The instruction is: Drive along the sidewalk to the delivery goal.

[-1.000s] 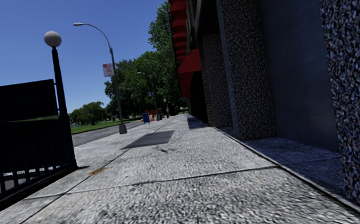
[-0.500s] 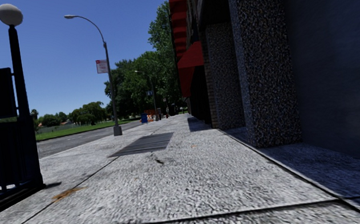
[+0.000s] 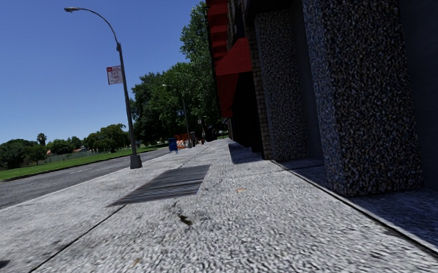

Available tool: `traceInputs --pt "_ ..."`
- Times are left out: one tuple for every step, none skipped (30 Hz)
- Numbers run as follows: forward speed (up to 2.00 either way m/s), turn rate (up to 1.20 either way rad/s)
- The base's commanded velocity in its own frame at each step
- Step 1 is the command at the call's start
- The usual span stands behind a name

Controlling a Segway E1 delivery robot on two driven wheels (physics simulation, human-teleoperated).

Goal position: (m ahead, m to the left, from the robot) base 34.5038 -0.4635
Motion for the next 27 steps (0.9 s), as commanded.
traceInputs --pt "2.0 0.0" --pt "2.0 0.0" --pt "2.0 0.0" --pt "2.0 0.0" --pt "2.0 0.0" --pt "2.0 0.0" --pt "2.0 0.0" --pt "2.0 0.0" --pt "2.0 0.0" --pt "2.0 0.0" --pt "2.0 0.0" --pt "2.0 0.0" --pt "2.0 0.0" --pt "2.0 0.0" --pt "2.0 0.0" --pt "2.0 0.0" --pt "2.0 0.0" --pt "2.0 0.0" --pt "2.0 0.0" --pt "2.0 0.0" --pt "2.0 0.0" --pt "2.0 0.0" --pt "2.0 0.0" --pt "2.0 0.0" --pt "2.0 0.0" --pt "2.0 0.0" --pt "2.0 0.0"
